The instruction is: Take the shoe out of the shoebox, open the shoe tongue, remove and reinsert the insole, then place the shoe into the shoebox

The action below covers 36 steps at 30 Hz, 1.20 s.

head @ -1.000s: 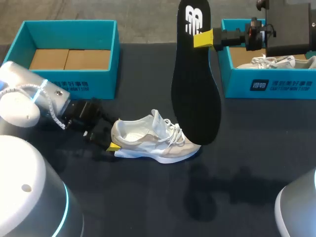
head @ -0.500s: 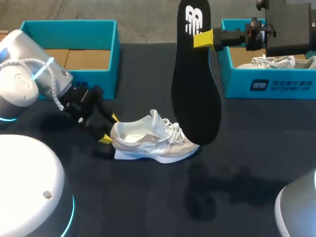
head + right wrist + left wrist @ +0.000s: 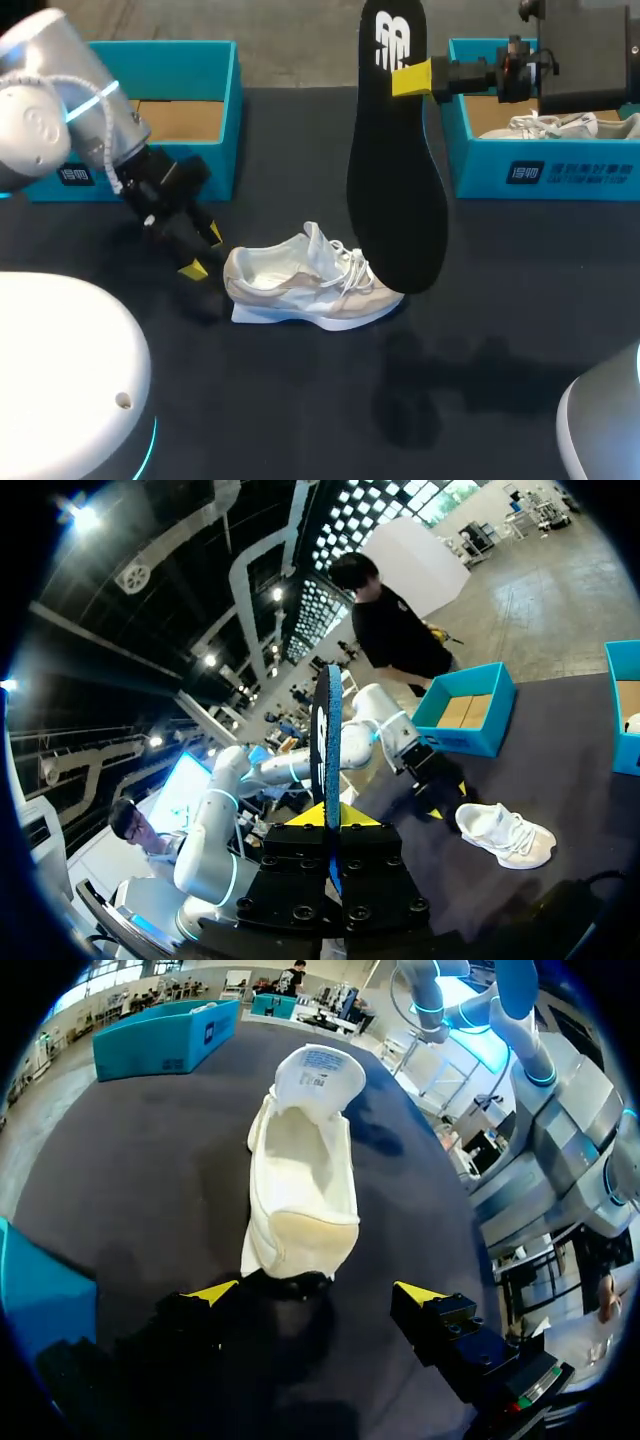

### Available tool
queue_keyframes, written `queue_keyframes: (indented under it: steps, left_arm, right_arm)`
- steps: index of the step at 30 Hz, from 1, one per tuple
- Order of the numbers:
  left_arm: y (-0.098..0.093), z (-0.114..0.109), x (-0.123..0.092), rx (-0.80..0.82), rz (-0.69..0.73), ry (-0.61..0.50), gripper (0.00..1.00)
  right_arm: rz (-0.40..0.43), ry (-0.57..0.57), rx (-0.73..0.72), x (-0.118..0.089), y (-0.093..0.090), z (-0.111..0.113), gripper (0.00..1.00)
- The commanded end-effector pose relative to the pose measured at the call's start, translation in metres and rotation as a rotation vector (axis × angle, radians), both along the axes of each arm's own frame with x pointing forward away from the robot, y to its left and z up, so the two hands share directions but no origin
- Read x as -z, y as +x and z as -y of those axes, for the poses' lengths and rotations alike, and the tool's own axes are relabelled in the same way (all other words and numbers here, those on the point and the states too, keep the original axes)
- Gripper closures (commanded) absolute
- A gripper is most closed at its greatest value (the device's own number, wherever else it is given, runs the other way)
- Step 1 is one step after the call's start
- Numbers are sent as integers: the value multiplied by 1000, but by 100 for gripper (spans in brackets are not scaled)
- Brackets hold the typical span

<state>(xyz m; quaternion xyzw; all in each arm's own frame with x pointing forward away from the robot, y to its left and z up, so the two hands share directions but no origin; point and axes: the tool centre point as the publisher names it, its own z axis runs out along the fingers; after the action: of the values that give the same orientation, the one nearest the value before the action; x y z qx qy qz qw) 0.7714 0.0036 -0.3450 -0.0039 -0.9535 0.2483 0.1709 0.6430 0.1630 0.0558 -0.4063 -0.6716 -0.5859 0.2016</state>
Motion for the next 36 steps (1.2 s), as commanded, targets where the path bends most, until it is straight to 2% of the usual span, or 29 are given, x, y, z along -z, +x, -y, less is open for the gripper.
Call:
queue_keyframes:
  steps: [1,15,26,36]
  left_arm:
    - [-4,4,-19,38,45,120,0]
    - [-2,21,-60,109,171,256,0]
    - [-2,37,-72,148,268,344,0]
    - [-6,49,-80,169,320,377,0]
  right_arm:
    - [-1,-1,1,0,2,-3,100]
    - [-1,-1,1,0,2,-3,100]
    - [-1,-1,1,0,2,-3,100]
    - [-1,-1,1,0,2,-3,100]
